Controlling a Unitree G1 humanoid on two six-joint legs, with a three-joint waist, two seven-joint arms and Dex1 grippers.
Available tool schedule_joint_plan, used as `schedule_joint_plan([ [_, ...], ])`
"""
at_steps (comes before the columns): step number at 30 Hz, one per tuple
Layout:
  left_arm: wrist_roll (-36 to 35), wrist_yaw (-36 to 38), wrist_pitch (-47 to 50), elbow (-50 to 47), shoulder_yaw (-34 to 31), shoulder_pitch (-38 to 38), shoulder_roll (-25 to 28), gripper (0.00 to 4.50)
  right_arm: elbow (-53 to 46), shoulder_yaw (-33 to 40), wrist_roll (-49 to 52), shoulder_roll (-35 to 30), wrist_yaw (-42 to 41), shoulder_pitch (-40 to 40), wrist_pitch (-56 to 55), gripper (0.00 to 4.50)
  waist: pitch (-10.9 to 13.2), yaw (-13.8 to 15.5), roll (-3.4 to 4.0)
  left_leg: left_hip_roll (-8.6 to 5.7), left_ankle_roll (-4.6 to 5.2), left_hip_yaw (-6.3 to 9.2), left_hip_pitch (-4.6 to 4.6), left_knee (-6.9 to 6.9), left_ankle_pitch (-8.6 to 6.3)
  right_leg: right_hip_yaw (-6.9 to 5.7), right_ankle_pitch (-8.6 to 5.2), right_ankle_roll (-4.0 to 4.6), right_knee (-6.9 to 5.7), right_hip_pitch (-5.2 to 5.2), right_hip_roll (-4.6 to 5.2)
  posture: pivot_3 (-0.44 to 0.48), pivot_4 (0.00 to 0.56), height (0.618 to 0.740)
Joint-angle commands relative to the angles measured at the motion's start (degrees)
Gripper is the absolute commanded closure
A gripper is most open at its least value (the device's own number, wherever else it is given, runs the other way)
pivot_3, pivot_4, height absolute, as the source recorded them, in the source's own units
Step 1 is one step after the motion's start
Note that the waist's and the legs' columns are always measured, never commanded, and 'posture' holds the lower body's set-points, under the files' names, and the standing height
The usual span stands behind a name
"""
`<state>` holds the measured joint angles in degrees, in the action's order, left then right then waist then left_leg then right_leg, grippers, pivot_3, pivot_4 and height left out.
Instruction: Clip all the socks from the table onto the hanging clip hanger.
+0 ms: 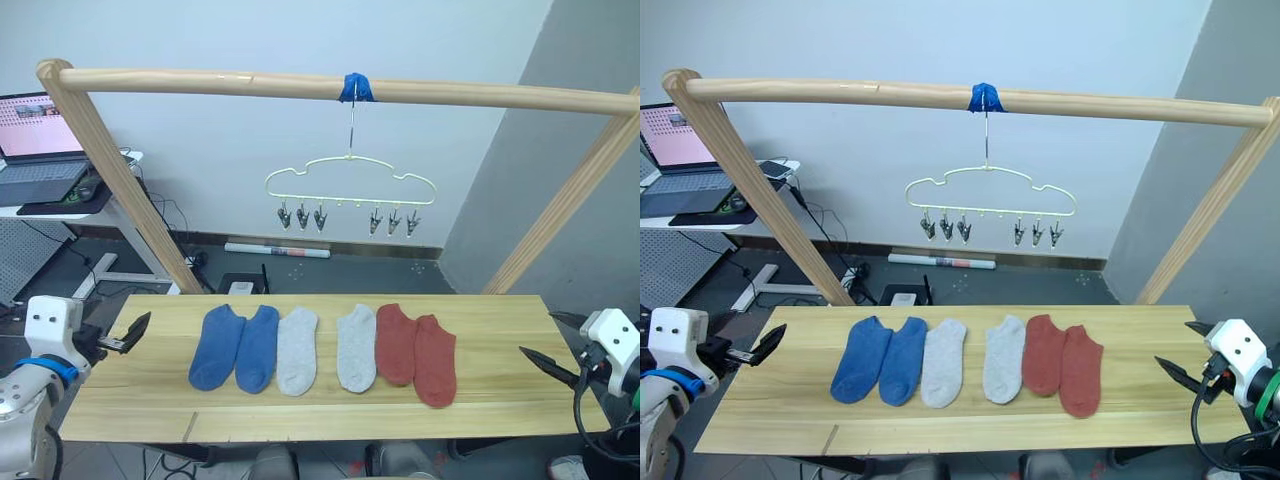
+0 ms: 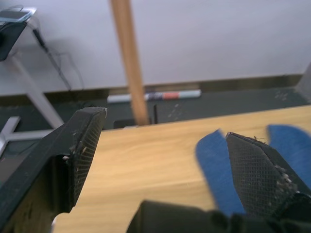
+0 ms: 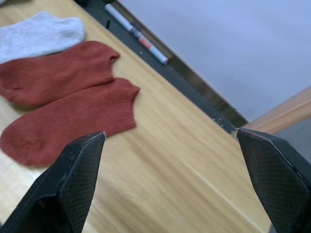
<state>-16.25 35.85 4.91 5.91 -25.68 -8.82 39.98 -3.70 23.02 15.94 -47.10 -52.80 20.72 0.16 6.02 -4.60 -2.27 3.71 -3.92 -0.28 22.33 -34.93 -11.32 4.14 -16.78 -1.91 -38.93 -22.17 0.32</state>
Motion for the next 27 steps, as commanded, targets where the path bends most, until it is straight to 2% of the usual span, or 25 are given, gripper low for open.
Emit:
schedule_joint_plan([
  [1,-2.4,-0.3,2.9,-8.6,2.8,2.7,-1.8,0.03,-8.4,2.2,2.2,1.1,1.2,1.6,1.5,0.0,0.8,0.0,0.11,-0.01,0.0,0.02,-0.02,-0.01,0.0,0.01,0.0,0.0,-0.01,-0.01,0.0,-0.094,0.153,0.732],
  [8,-5.3,-4.0,9.8,-18.4,6.5,9.7,-6.1,0.03,-25.0,1.2,7.5,2.9,4.4,2.6,11.1,0.0,4.8,-0.3,0.18,-0.01,0.01,0.1,-0.07,-0.1,0.01,0.11,-0.01,-0.02,-0.05,0.13,-0.1,-0.172,0.255,0.732],
  [12,-5.6,-5.8,11.1,-18.3,8.9,16.0,-9.1,0.03,-34.2,-2.9,11.5,3.7,9.2,-3.8,18.1,0.0,6.3,-0.7,0.13,0.02,0.02,0.13,0.26,-0.11,0.02,0.17,0.05,-0.18,-0.04,-0.1,-0.21,-0.205,0.286,0.732],
  [13,-5.2,-5.9,11.0,-18.0,9.3,17.0,-9.4,0.03,-35.7,-3.7,12.2,3.9,10.3,-5.3,19.8,0.0,7.0,-0.7,0.1,0.02,0.02,0.15,0.25,-0.11,0.02,0.16,0.19,-0.44,-0.04,-0.09,-0.24,-0.213,0.293,0.732],
  [16,-5.7,-6.1,10.8,-17.0,10.7,20.1,-11.3,0.62,-38.3,-5.4,14.2,4.2,12.7,-9.8,23.6,0.0,7.9,-0.7,0.04,0.01,0.01,0.24,0.45,-0.13,0.02,0.1,0.24,-0.63,-0.01,-0.18,-0.26,-0.224,0.3,0.732],
  [19,-4.6,-6.2,9.9,-15.7,12.5,22.4,-12.6,1.5,-39.7,-6.2,15.4,4.2,13.9,-12.0,25.8,0.0,8.6,-0.6,-0.02,0.0,0.0,0.27,0.6,-0.13,0.01,0.04,0.2,-0.68,0.08,-0.23,-0.23,-0.238,0.302,0.732],
  [27,-2.3,-7.9,4.1,-10.0,14.9,28.7,-17.1,1.5,-41.5,-10.0,16.1,6.1,17.0,-17.1,28.6,0.0,9.4,-1.0,-0.22,-0.01,-0.04,0.27,0.66,-0.13,-0.05,0.02,0.14,-0.77,0.13,-0.26,-0.2,-0.261,0.308,0.732],
])
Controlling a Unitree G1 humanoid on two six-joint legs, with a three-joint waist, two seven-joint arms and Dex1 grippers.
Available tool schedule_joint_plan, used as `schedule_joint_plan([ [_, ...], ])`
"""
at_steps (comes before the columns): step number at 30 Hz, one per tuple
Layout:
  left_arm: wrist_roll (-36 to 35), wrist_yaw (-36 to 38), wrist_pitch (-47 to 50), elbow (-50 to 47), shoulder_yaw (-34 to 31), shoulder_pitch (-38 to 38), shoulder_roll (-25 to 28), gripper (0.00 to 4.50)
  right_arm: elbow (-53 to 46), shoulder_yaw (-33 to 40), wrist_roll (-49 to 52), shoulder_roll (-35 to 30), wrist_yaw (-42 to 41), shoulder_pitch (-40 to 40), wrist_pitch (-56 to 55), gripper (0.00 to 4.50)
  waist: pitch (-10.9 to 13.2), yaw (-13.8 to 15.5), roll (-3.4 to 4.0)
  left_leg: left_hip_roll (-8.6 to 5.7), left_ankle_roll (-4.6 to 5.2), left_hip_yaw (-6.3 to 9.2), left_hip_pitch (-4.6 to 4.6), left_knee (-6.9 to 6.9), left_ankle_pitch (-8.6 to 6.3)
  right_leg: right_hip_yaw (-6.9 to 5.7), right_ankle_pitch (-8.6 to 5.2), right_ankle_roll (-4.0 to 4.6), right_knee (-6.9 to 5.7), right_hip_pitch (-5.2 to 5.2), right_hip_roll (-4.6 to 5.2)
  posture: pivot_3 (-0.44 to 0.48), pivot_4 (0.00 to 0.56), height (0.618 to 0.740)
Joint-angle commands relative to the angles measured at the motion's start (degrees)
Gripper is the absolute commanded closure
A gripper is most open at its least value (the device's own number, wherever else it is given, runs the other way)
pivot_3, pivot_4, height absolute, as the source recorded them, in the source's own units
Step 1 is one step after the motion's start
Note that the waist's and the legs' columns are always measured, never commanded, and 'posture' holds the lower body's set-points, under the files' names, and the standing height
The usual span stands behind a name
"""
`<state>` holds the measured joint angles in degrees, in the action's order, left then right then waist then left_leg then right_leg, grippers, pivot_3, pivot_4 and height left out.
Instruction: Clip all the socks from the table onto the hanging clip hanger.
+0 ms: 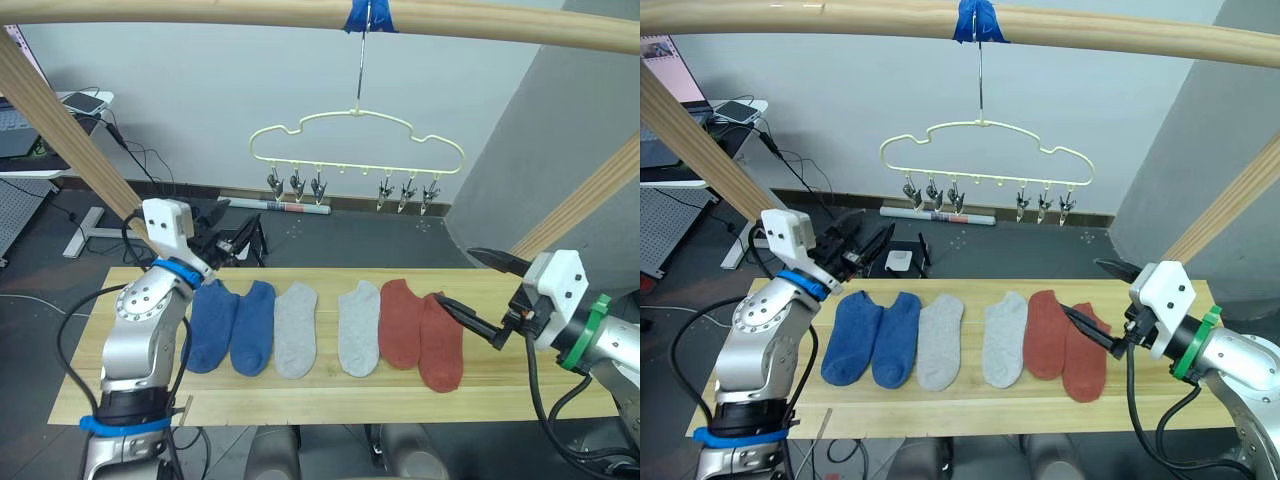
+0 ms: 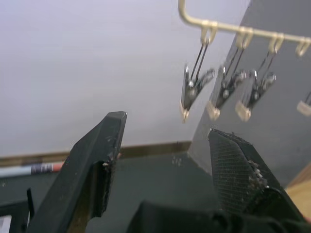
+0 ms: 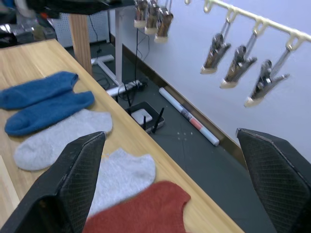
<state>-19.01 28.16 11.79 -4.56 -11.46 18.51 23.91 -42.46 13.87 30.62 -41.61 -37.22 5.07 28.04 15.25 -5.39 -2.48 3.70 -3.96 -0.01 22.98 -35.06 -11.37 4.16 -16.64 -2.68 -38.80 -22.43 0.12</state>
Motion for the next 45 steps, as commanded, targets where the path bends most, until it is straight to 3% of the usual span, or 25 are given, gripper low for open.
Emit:
schedule_joint_plan([
  [1,0.4,-0.1,-3.1,0.9,0.8,1.7,-1.5,1.5,-3.2,-1.3,1.5,0.9,1.8,-2.0,1.1,0.0,0.2,-0.4,-0.04,0.0,0.0,0.0,0.0,0.0,0.0,-0.01,0.0,0.0,0.0,0.0,0.0,-0.267,0.31,0.732],
  [13,3.6,-2.2,-12.3,11.9,2.8,9.2,-7.2,1.5,-5.5,-7.0,5.2,2.5,4.5,-9.9,6.9,0.0,1.1,-1.5,-0.14,0.0,0.0,0.01,0.03,0.0,0.0,-0.02,0.0,-0.02,0.0,-0.04,-0.01,-0.295,0.317,0.732],
  [20,3.2,-2.6,-13.5,13.8,2.3,10.8,-7.5,1.5,-5.7,-7.4,5.9,2.5,5.6,-11.7,8.5,0.0,1.1,-2.4,-0.16,0.0,-0.01,0.02,0.41,0.01,0.0,-0.03,0.0,-0.04,0.01,-0.41,0.0,-0.301,0.318,0.732],
  [23,3.4,-3.2,-14.3,14.3,1.8,11.0,-7.4,2.06,-5.9,-7.4,5.9,2.4,5.7,-11.6,8.6,0.0,1.1,-2.6,-0.16,0.0,-0.01,0.06,0.91,-0.1,0.02,-0.05,0.04,-0.05,-0.1,-0.91,-0.01,-0.301,0.318,0.732],
  [26,3.6,-3.6,-14.4,14.4,1.8,11.0,-7.2,2.95,-5.8,-7.3,5.7,2.4,5.7,-11.5,8.5,0.0,1.1,-2.7,-0.15,0.0,-0.01,0.05,0.91,-0.1,0.02,-0.05,0.07,0.01,-0.09,-0.91,-0.01,-0.302,0.316,0.732],
  [45,4.2,-7.3,-14.1,12.1,2.0,11.8,-7.8,2.95,-5.2,-9.6,8.7,3.4,5.4,-15.4,9.9,0.0,1.1,-2.7,-0.15,0.0,-0.01,0.05,0.92,-0.08,0.01,-0.05,0.02,-0.08,-0.04,-0.91,-0.01,-0.295,0.31,0.732],
])
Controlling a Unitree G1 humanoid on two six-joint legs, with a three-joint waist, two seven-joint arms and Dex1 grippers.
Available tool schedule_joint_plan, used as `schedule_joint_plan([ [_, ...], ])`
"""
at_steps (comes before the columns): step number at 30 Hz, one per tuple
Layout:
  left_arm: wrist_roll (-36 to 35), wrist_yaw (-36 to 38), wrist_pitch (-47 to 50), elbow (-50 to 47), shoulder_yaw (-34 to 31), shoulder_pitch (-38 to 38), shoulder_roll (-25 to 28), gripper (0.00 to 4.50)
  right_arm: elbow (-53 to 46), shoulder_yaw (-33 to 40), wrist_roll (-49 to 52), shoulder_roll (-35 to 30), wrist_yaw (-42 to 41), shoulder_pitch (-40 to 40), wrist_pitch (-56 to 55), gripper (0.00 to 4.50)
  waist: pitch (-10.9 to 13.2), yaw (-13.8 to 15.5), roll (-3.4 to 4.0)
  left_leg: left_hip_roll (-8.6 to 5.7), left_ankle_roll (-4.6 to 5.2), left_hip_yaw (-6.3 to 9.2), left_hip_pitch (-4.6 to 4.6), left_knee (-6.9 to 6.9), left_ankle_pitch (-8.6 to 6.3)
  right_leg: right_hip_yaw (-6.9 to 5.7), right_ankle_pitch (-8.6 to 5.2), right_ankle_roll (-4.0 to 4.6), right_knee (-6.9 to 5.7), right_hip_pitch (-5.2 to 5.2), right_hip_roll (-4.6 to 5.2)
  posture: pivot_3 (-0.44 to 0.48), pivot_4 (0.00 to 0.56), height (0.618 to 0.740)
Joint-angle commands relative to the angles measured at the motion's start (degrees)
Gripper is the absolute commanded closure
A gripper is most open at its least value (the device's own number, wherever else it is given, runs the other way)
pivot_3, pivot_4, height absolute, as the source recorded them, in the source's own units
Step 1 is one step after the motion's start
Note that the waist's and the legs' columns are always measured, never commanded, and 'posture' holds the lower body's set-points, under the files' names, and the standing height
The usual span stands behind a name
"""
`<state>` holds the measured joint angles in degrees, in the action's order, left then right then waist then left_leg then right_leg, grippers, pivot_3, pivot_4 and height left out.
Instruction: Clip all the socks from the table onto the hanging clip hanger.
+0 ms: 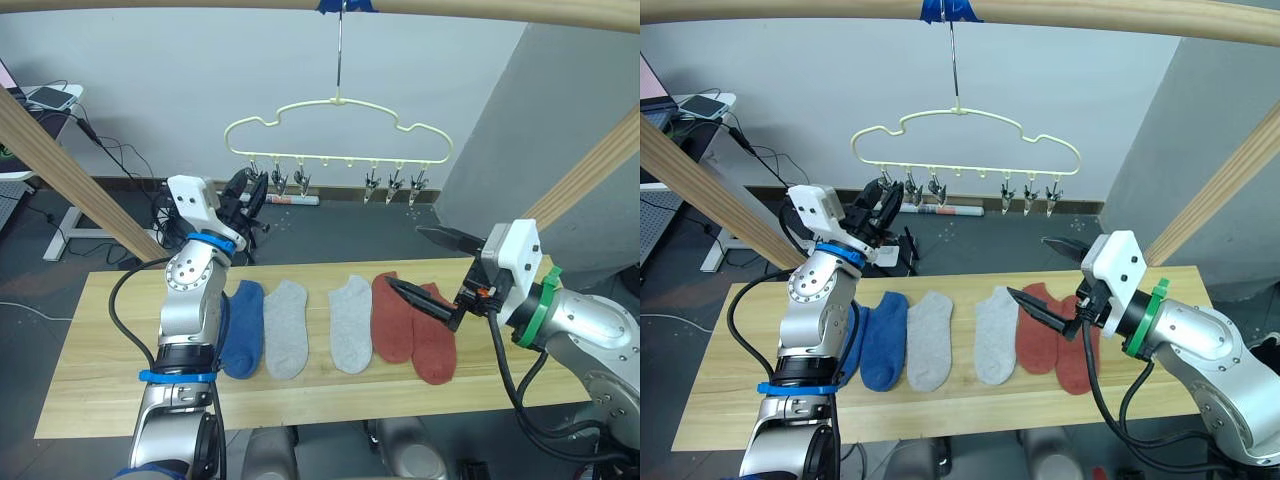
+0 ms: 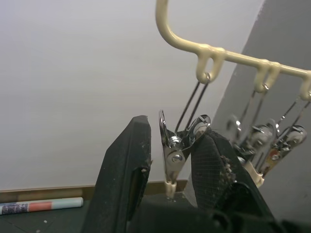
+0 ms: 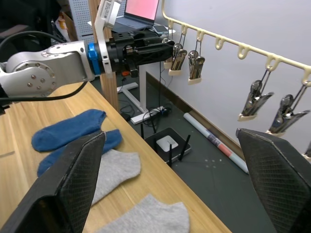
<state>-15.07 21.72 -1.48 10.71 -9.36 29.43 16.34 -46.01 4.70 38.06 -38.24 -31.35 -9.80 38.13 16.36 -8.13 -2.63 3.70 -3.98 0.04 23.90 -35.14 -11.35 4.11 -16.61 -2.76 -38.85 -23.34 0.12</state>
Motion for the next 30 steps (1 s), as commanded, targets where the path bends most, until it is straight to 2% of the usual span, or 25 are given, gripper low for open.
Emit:
schedule_joint_plan([
  [1,0.3,-1.1,-1.0,-3.3,-0.1,0.9,-0.4,2.95,-1.5,-0.6,1.2,0.0,-0.5,-0.6,-0.2,0.0,0.0,0.0,0.0,0.0,0.0,0.01,0.01,0.0,0.0,-0.01,0.0,0.0,0.01,0.0,0.0,-0.292,0.308,0.732],
  [14,-0.1,-0.6,-0.3,-3.0,0.2,1.2,-0.4,2.95,-1.5,-1.3,1.2,-0.1,0.1,-1.7,0.4,0.0,0.0,0.0,0.0,0.0,0.0,0.01,0.01,0.0,0.0,-0.01,0.0,0.0,0.02,0.0,0.0,-0.294,0.305,0.732],
  [19,-0.8,0.1,0.0,-2.8,0.2,1.4,-0.6,3.98,-1.5,-1.2,1.2,0.0,0.2,-1.7,0.5,0.0,0.0,0.0,0.0,0.0,0.0,0.01,0.01,0.0,0.0,-0.01,0.0,0.0,0.02,0.0,0.0,-0.296,0.305,0.732],
  [22,-0.9,0.3,0.0,-3.0,0.1,1.4,-0.6,4.41,-1.5,-1.1,1.1,0.1,0.2,-1.5,0.5,0.0,0.0,0.0,0.0,0.0,0.0,0.01,0.01,0.0,0.0,-0.01,0.0,0.0,0.02,0.0,0.0,-0.295,0.305,0.732],
  [28,-1.0,0.9,0.6,-4.0,0.2,1.4,0.0,4.5,-0.9,-1.6,-0.6,0.4,1.3,0.2,0.6,0.0,0.0,0.0,-0.01,0.0,0.0,0.01,0.01,0.01,0.0,-0.01,0.0,0.0,0.02,0.0,0.0,-0.289,0.311,0.732],
  [30,-0.8,1.3,1.2,-5.2,0.4,1.0,0.5,4.5,1.9,-2.5,-4.9,1.4,4.9,4.5,0.7,0.0,0.0,0.1,-0.02,0.0,0.0,0.01,0.02,0.02,0.0,-0.01,0.0,-0.01,0.03,-0.01,0.0,-0.284,0.315,0.732],
])
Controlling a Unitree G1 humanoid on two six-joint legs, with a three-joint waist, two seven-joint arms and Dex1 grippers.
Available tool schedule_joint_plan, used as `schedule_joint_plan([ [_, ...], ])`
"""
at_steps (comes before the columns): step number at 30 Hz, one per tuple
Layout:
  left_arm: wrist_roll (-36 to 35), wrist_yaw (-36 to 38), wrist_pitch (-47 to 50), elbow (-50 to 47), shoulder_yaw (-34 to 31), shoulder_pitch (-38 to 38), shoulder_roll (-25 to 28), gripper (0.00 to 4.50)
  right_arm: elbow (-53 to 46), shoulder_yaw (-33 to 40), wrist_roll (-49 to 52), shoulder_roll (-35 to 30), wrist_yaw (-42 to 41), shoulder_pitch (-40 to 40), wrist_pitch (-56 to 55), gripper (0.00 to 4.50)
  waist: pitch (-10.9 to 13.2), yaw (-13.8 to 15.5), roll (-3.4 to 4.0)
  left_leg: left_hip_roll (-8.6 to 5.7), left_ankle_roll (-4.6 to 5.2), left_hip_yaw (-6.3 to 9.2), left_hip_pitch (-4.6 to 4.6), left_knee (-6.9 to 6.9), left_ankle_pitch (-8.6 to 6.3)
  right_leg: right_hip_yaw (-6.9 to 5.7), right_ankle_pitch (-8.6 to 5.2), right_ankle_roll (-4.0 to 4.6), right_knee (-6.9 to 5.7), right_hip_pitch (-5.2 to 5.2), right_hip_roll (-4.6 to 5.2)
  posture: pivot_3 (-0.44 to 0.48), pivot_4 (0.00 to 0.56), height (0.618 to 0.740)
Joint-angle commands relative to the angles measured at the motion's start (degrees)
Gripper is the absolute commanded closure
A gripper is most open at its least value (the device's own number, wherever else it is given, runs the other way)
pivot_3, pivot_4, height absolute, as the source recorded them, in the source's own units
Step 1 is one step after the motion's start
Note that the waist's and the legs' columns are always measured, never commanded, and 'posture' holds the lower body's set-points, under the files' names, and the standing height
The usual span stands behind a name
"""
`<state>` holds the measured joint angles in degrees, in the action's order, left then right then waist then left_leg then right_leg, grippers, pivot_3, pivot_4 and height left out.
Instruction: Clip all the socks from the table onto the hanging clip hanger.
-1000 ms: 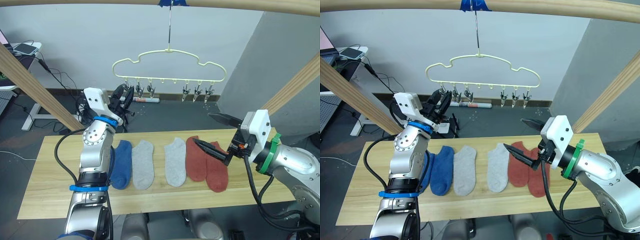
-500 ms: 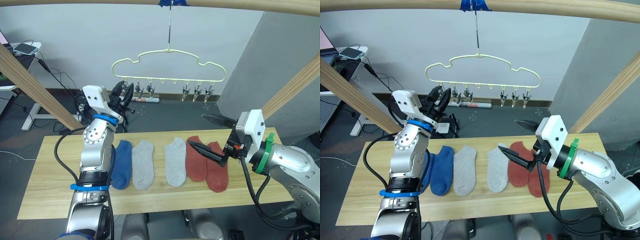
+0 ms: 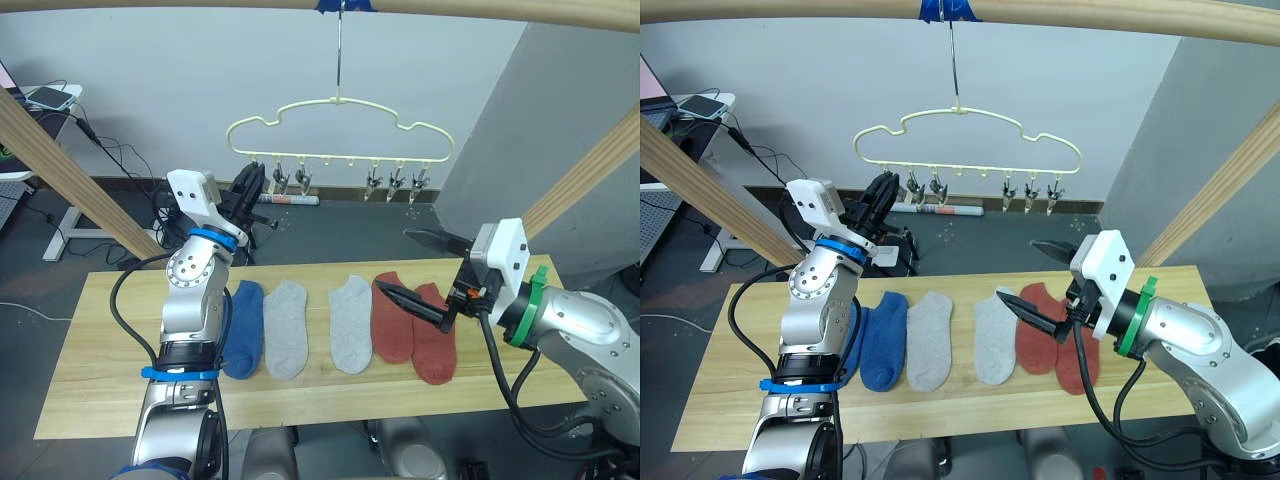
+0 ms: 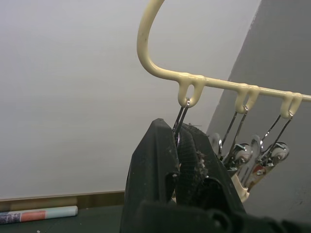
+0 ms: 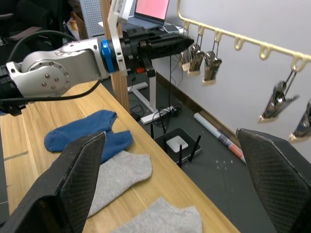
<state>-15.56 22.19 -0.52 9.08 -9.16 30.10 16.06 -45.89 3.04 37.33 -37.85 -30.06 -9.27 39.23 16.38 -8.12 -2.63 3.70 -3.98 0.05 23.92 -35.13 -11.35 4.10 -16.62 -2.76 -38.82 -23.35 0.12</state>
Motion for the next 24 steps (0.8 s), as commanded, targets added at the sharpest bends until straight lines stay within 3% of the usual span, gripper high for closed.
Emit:
schedule_joint_plan([
  [1,-0.2,1.0,0.6,-4.4,0.4,0.1,1.1,4.5,4.2,-1.4,-8.0,2.1,6.3,6.5,-1.7,0.0,0.0,0.1,-0.03,0.0,0.0,0.0,0.0,0.0,0.0,0.0,0.0,0.0,0.0,0.0,0.0,-0.279,0.319,0.732],
  [5,0.0,1.8,2.2,-7.2,0.9,-1.0,2.0,4.5,12.8,-3.9,-18.5,5.9,12.3,12.2,-7.9,0.0,0.6,0.2,-0.09,-0.03,-0.01,-0.04,0.01,0.04,0.0,0.03,0.0,-0.01,0.04,-0.02,0.06,-0.263,0.334,0.732],
  [10,-0.2,2.5,4.3,-9.6,1.1,-2.2,3.1,4.5,25.5,-7.5,-27.3,10.0,15.1,12.4,-15.7,0.0,1.4,0.0,0.15,-0.01,-0.01,-0.08,0.0,0.04,0.01,0.07,0.02,-0.04,-0.03,-0.11,0.03,-0.245,0.356,0.732],
  [18,-0.6,2.7,6.6,-11.6,0.7,-2.9,4.2,4.5,43.3,-7.0,-31.9,15.8,15.3,6.3,-23.1,0.0,2.5,0.3,0.31,-0.04,-0.02,-0.14,0.04,0.07,0.01,0.13,0.02,-0.04,-0.04,-0.17,0.06,-0.224,0.369,0.732],
  [24,-0.9,3.1,7.5,-12.4,0.6,-3.4,4.9,4.5,51.8,-3.6,-29.6,19.4,15.8,2.8,-20.2,0.0,2.5,0.4,0.38,-0.02,-0.03,-0.1,0.04,0.1,0.01,0.09,0.02,-0.04,-0.05,-0.17,0.04,-0.209,0.371,0.732],
])
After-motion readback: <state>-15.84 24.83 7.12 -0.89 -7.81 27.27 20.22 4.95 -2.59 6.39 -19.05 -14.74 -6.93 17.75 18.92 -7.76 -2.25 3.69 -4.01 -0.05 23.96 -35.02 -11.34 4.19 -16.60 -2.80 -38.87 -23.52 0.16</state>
